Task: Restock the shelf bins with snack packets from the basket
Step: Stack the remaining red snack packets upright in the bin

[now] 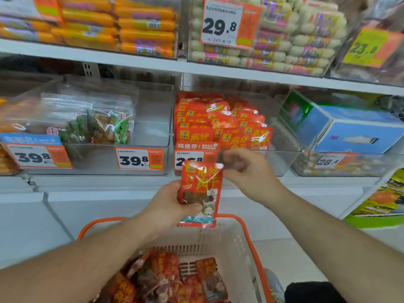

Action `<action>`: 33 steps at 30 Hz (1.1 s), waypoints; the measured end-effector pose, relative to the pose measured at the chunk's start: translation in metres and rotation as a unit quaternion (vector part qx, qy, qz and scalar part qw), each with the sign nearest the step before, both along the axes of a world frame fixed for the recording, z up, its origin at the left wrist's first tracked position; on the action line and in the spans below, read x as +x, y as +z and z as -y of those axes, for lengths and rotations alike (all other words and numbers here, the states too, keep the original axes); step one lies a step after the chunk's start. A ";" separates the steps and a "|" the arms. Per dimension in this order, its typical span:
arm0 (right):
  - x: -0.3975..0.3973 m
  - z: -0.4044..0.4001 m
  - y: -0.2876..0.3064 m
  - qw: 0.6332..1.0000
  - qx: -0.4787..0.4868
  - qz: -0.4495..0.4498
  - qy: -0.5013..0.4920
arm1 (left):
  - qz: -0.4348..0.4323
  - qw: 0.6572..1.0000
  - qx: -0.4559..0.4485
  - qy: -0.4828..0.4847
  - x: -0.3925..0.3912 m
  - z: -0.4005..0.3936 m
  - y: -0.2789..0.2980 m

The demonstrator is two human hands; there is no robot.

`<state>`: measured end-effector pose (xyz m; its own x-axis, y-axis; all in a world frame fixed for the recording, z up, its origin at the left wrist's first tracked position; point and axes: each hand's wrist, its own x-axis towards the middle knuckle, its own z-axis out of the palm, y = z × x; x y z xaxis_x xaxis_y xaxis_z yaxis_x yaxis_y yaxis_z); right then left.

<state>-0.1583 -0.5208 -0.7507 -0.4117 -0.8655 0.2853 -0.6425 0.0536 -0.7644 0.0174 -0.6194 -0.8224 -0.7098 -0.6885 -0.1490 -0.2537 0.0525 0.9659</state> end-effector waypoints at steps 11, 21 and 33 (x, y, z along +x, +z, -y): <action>-0.026 -0.008 0.057 0.979 -0.122 0.149 -0.062 | -0.038 0.904 -0.406 0.128 -0.050 0.005 0.055; -0.097 -0.005 0.076 0.947 -0.206 0.088 -0.232 | 0.161 0.864 -0.412 0.241 -0.070 0.033 0.060; -0.112 0.017 0.021 0.967 0.022 0.082 -0.240 | 0.138 0.851 -0.448 0.235 -0.065 0.036 0.054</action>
